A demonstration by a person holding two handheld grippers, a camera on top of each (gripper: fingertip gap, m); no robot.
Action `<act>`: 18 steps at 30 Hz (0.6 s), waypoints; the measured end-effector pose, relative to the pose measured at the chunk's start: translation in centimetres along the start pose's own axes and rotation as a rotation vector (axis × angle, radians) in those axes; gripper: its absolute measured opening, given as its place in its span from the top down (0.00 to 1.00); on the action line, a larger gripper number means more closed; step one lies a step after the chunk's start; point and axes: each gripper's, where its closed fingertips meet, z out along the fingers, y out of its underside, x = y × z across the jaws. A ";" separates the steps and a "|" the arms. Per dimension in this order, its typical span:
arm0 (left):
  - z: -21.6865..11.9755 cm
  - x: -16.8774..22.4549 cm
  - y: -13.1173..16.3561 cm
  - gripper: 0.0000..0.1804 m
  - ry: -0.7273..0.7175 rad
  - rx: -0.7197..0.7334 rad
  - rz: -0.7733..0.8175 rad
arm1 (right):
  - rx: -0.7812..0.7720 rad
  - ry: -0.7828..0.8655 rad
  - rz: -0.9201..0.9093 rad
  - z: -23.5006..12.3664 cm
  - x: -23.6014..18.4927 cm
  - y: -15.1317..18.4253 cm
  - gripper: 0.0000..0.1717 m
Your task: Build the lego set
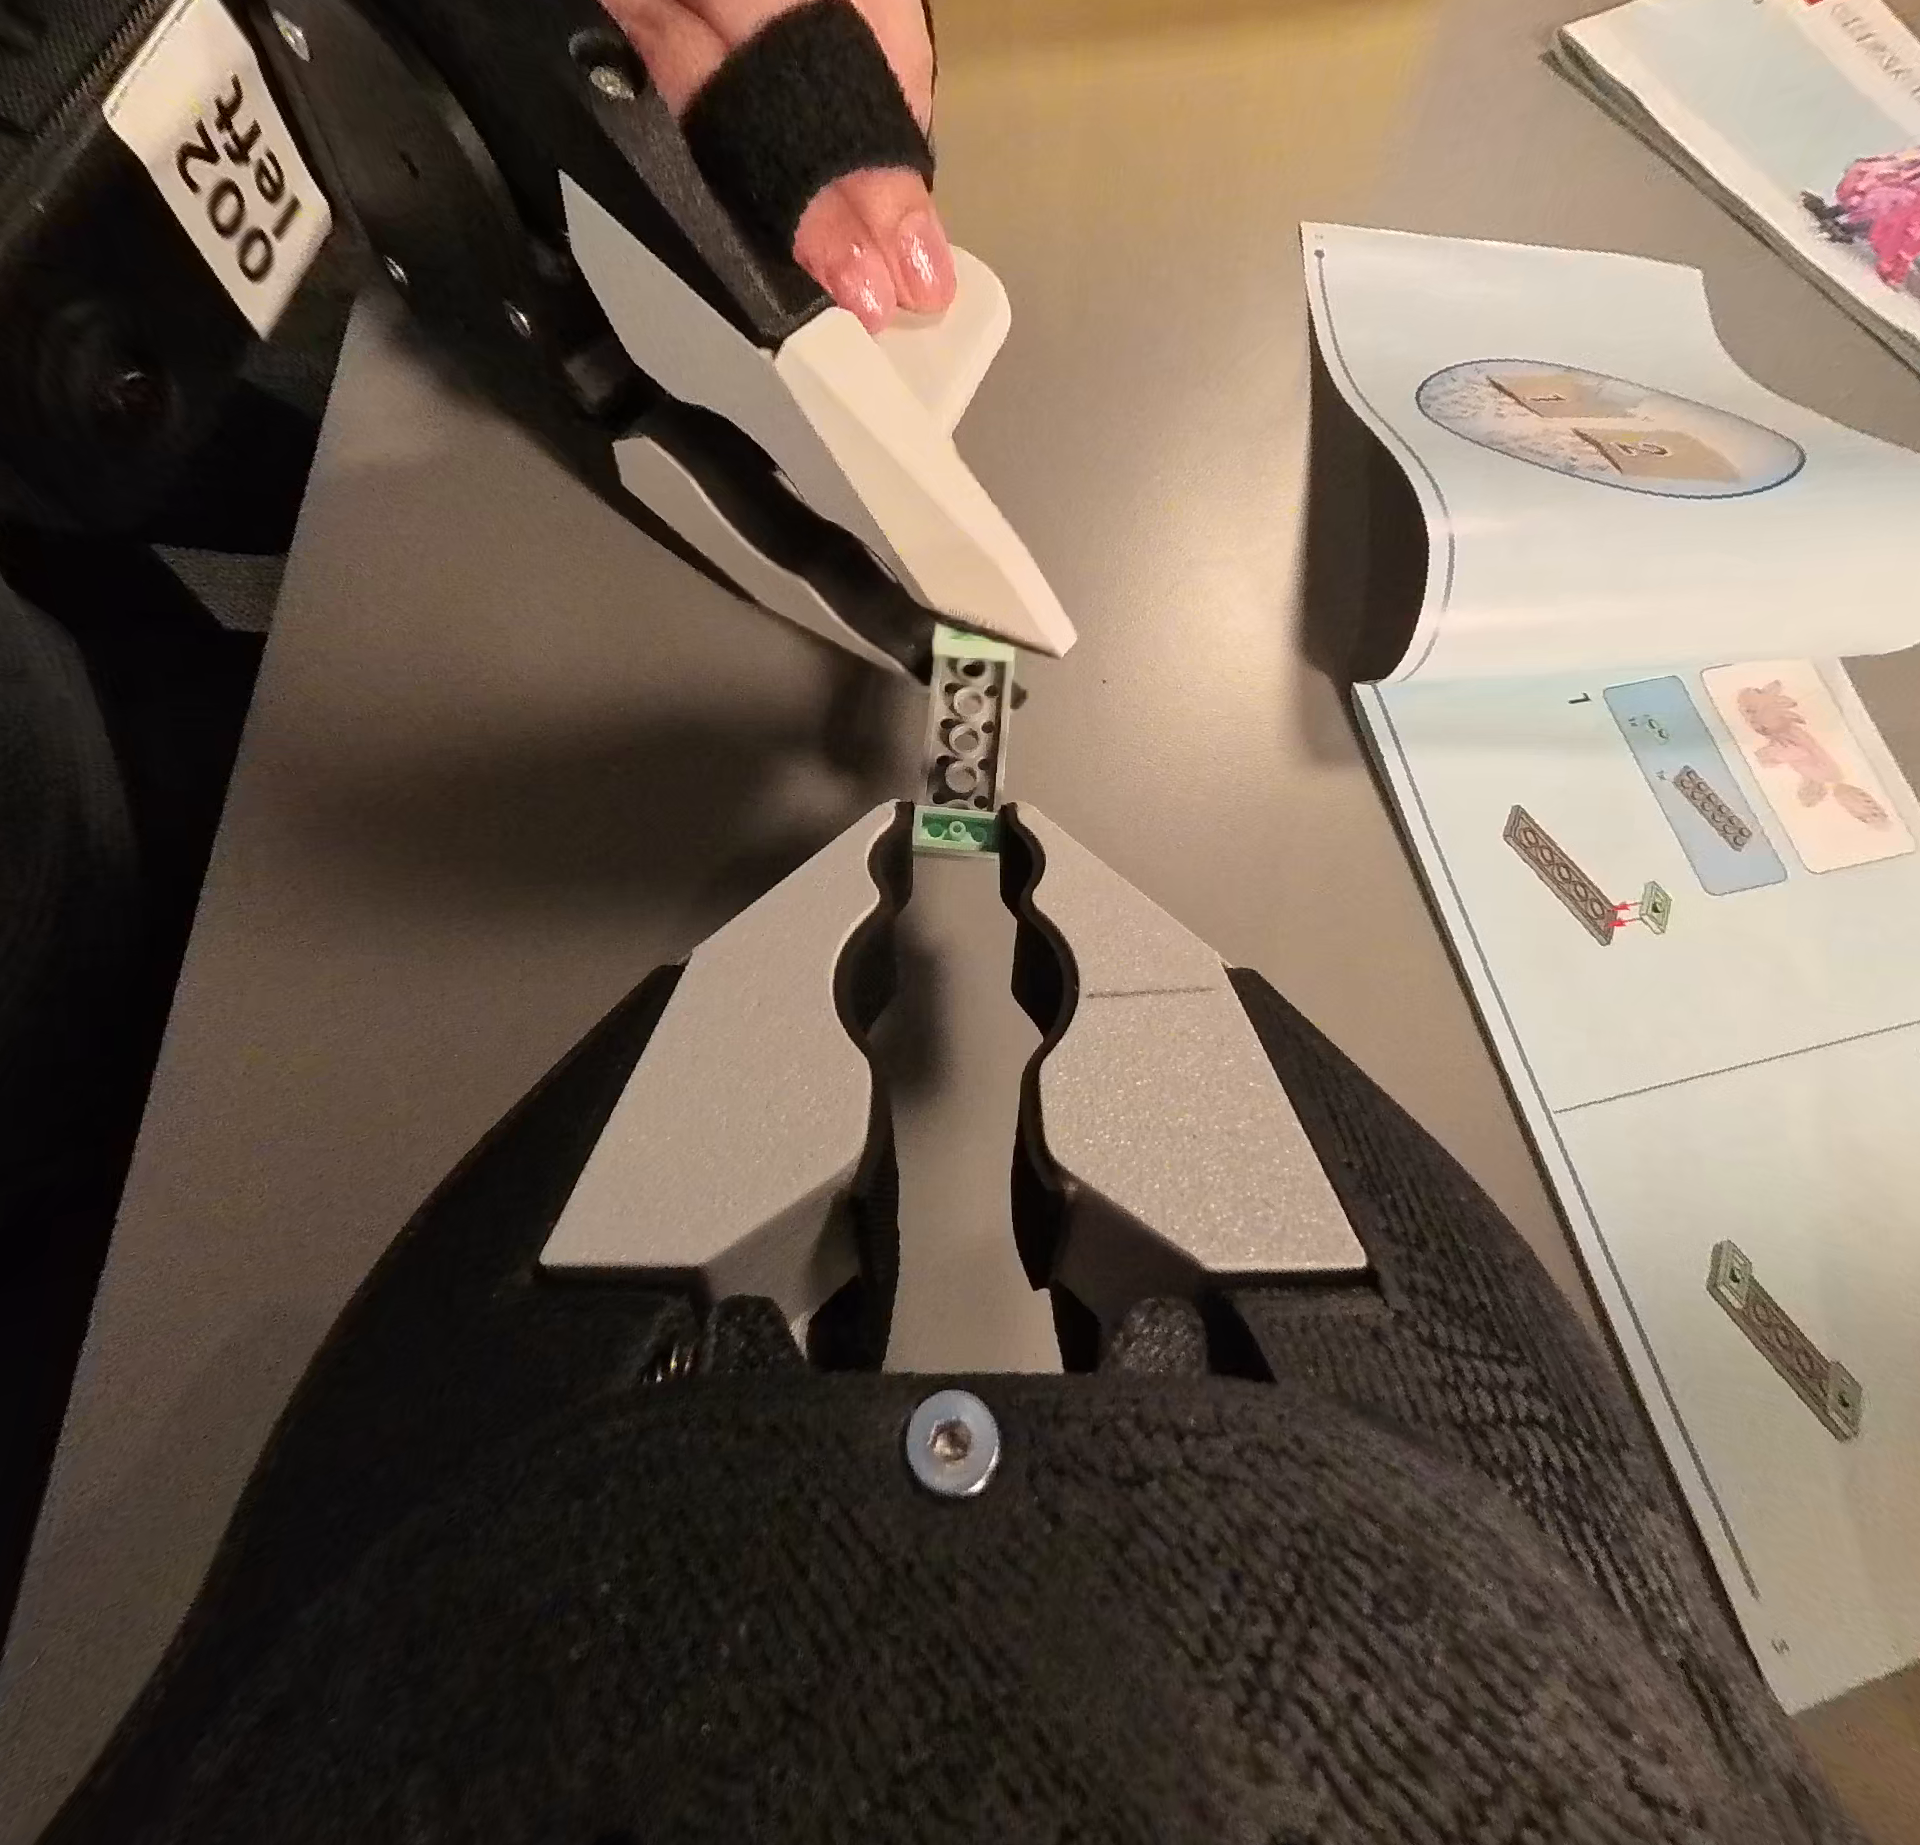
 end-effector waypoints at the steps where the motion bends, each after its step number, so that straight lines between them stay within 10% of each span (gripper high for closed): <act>1: 0.0 -0.1 0.1 0.88 -0.006 -0.004 0.002 | 0.000 -0.001 0.002 0.0 0.0 0.0 0.92; 15: 0.4 -0.2 1.2 0.95 0.059 -0.054 -0.125 | 0.069 0.067 0.001 0.1 1.0 -0.6 0.91; 18: 0.6 -0.4 1.9 0.95 0.143 -0.051 -0.347 | 0.103 0.224 -0.172 0.1 2.0 -1.6 0.73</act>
